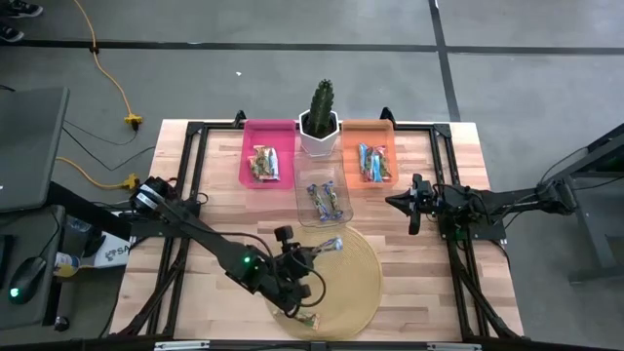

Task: Pick and place Granola Bars by type
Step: Put the blue granola bar into the transparent bin

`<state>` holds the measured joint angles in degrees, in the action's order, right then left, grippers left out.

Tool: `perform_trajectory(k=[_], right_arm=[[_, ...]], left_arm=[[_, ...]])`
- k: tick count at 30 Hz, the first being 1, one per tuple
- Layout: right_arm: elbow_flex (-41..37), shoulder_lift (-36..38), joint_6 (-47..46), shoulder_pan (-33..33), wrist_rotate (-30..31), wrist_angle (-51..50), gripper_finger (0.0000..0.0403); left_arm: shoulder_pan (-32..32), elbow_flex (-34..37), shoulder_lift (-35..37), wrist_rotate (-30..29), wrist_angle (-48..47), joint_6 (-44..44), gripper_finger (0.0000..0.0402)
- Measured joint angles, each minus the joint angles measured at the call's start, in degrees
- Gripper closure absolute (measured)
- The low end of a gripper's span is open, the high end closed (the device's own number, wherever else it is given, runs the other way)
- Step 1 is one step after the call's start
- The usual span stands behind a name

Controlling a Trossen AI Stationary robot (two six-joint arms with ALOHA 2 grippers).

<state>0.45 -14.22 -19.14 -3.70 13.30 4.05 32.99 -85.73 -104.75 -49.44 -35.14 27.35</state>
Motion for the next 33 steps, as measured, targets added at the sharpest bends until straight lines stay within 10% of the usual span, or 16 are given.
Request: perform_trajectory(k=[17, 33], right_arm=[[0.0, 0.0, -0.1, 0.0, 0.0, 0.0, 0.0402], [0.0, 0.0, -0.1, 0.0, 0.0, 0.0, 0.0402]], left_arm=[[-3.5, -30.9, 0.2, -26.3, -2.4, -3.1, 0.0326], [-19.7, -39.0, 0.1, -21.8, -6.4, 11.5, 0.0325]])
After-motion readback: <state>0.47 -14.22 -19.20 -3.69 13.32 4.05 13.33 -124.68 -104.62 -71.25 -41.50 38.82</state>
